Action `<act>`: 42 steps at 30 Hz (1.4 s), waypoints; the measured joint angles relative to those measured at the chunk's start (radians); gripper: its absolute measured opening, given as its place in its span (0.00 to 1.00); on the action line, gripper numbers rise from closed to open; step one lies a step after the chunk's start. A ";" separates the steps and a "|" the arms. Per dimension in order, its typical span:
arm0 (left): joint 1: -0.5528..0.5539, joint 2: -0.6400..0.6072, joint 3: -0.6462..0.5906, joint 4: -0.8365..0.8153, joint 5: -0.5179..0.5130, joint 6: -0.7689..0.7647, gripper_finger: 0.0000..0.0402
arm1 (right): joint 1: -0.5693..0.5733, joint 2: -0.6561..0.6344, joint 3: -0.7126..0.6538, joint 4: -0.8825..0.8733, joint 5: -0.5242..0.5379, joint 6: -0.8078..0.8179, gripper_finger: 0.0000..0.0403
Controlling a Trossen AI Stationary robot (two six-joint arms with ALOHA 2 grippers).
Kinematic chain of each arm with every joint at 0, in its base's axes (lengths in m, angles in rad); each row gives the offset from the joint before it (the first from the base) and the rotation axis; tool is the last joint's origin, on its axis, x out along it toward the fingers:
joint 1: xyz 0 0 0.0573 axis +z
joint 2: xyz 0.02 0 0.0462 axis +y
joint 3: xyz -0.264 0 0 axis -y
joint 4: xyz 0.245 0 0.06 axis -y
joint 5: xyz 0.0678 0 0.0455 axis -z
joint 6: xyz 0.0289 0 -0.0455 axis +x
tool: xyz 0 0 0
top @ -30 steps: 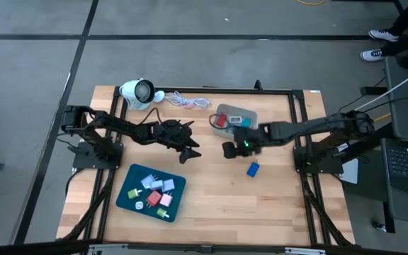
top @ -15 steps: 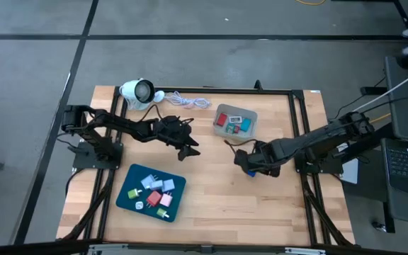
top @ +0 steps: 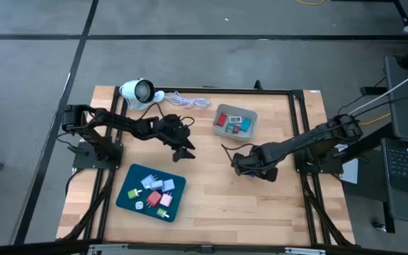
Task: Pick & Place Office items
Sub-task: Put the blue digital clock into the gray bin
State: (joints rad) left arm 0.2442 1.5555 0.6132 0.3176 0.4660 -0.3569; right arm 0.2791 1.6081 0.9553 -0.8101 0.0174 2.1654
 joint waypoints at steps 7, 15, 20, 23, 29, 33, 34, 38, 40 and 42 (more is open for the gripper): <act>0.008 0.000 0.000 -0.045 0.064 0.069 0.70 | -0.010 0.044 0.000 0.014 -0.014 0.015 0.68; 0.009 0.000 0.000 -0.075 0.086 0.090 0.70 | -0.013 0.045 0.000 0.009 -0.018 0.015 0.77; 0.013 0.000 0.000 -0.075 0.086 0.091 0.70 | -0.012 0.045 0.000 -0.021 -0.020 0.017 0.81; 0.013 0.000 0.000 -0.076 0.086 0.095 0.70 | -0.011 0.045 -0.001 -0.053 -0.026 0.021 0.81; 0.013 0.000 0.000 -0.096 0.086 0.119 0.70 | -0.007 0.044 -0.056 0.005 -0.046 0.038 0.78; 0.013 0.000 0.000 -0.096 0.086 0.126 0.70 | -0.009 0.044 -0.106 0.083 -0.056 0.052 0.75; 0.013 0.000 0.000 -0.096 0.086 0.127 0.70 | -0.011 0.041 -0.115 0.098 -0.059 0.053 0.75; 0.013 0.000 0.000 -0.098 0.085 0.127 0.70 | -0.023 0.044 -0.128 0.108 -0.063 0.052 0.71; 0.013 0.000 0.000 -0.098 0.083 0.127 0.70 | -0.029 0.045 -0.129 0.111 -0.058 0.052 0.68; 0.013 0.000 0.000 -0.098 0.078 0.127 0.70 | -0.035 0.045 -0.129 0.112 -0.056 0.052 0.64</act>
State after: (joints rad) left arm 0.2577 1.5555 0.6132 0.2192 0.5442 -0.2298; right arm 0.2442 1.6535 0.8265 -0.6978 -0.0387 2.2177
